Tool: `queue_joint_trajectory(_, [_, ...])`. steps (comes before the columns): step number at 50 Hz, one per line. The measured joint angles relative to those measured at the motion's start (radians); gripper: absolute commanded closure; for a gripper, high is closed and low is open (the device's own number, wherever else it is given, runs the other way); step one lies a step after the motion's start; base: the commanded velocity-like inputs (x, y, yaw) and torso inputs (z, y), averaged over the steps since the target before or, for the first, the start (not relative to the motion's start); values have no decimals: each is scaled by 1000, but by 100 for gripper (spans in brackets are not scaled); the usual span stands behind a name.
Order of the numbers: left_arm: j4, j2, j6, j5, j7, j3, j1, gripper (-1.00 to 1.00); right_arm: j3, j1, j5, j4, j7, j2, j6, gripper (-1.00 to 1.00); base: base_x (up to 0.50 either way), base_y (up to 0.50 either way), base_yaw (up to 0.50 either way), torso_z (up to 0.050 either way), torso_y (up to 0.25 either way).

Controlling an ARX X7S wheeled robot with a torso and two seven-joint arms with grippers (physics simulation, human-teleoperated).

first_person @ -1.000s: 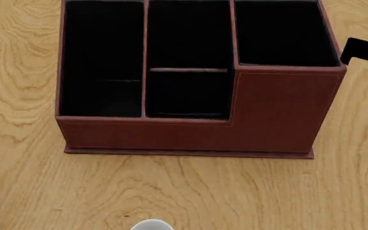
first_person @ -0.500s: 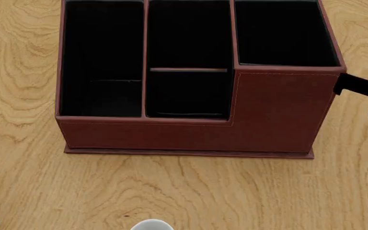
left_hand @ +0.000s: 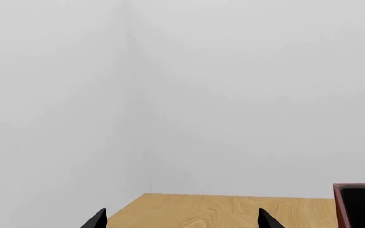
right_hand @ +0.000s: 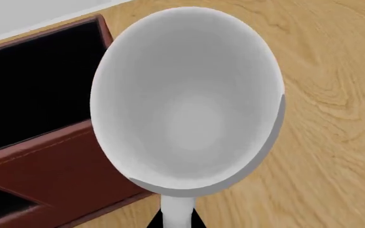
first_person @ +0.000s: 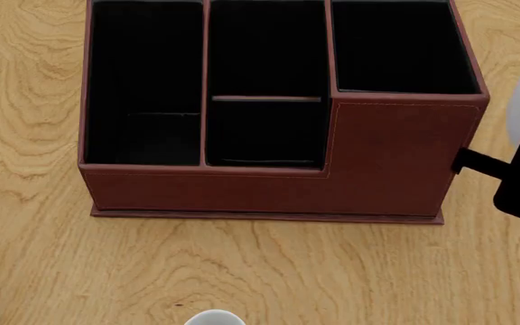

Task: Pick up the white mug and place it to the right of the caddy.

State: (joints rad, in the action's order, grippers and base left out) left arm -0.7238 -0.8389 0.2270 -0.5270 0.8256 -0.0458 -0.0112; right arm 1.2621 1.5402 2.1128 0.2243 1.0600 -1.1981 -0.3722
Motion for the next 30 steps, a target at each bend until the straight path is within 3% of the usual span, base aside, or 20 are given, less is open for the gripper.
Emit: queue_joint_trajectory(30, [13,9,-3,9,-8,9,-2,-100,47,-104,-44,-105,-73,68,58,100,0,0,0,1,1])
